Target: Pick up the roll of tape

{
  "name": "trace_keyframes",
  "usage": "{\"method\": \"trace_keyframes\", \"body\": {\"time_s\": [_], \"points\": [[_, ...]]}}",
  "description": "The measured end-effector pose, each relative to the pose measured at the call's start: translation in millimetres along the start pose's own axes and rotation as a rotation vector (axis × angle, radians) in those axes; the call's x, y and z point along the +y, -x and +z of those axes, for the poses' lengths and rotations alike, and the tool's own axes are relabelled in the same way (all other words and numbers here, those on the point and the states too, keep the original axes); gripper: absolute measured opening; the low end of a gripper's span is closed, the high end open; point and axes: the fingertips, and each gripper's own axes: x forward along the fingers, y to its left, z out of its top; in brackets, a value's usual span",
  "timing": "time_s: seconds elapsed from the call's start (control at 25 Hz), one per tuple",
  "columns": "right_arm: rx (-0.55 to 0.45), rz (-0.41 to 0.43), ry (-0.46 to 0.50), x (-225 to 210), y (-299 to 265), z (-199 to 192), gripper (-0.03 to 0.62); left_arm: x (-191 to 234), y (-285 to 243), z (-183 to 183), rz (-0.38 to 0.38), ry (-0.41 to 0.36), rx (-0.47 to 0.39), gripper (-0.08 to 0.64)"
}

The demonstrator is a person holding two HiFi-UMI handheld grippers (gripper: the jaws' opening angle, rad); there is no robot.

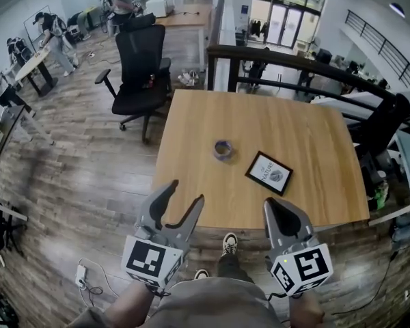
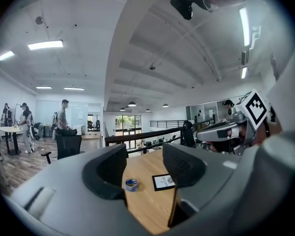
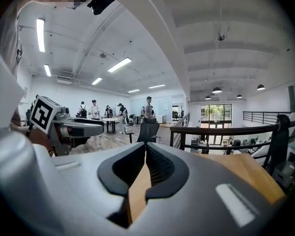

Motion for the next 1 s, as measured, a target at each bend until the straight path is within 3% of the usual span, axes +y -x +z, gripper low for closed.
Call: {"method": "trace_keyframes", "body": {"time_s": [0.52,1.0], "points": [[0.003,0.124,-0.017,-107,-105,12,0.017,28,-132,-5,0.099,0.004,0.082,0.23],[0.045,0.157,-0.038,-149,-148,-3,0.017,41,-183,-14,0.123,0.014,0.127,0.23]]}}
